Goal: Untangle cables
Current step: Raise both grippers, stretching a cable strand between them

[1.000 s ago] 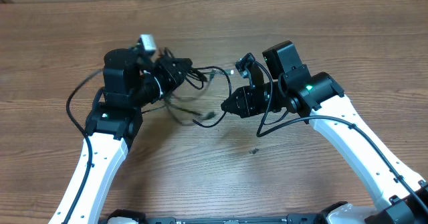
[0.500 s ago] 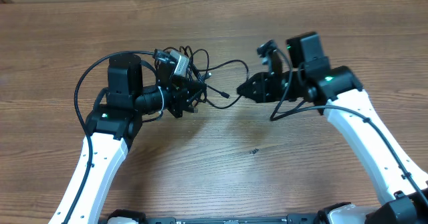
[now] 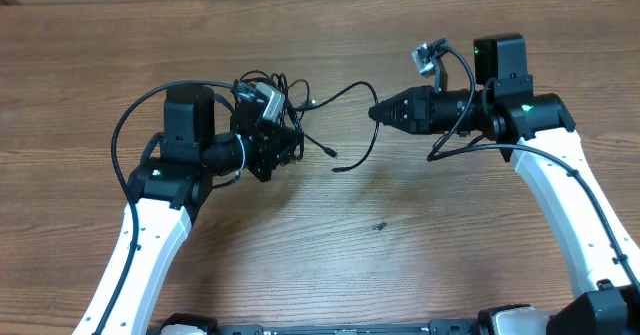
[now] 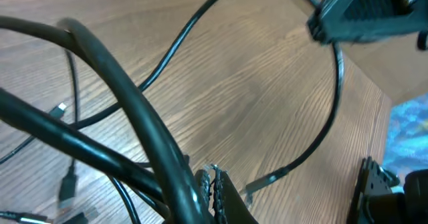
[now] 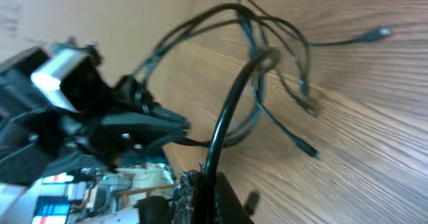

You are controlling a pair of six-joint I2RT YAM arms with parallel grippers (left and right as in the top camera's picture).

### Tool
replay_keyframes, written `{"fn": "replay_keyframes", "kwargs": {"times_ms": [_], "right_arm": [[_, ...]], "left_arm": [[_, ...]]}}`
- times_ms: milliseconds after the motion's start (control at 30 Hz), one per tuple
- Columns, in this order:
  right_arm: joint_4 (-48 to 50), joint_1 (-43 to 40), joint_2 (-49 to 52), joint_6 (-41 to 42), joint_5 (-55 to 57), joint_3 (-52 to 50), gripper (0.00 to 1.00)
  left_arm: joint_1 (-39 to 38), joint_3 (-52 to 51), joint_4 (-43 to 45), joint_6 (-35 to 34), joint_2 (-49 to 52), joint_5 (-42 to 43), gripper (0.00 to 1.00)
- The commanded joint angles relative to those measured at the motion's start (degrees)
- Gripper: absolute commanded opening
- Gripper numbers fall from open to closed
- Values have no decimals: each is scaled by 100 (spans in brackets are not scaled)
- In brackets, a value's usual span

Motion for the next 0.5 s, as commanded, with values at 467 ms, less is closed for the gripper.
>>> {"fn": "replay_keyframes", "kwargs": {"times_ms": [467], "right_arm": [[885,35,-13,1375,-402,208,4]], "left_arm": [[-256,55,92,-173,-107,780,4]]}}
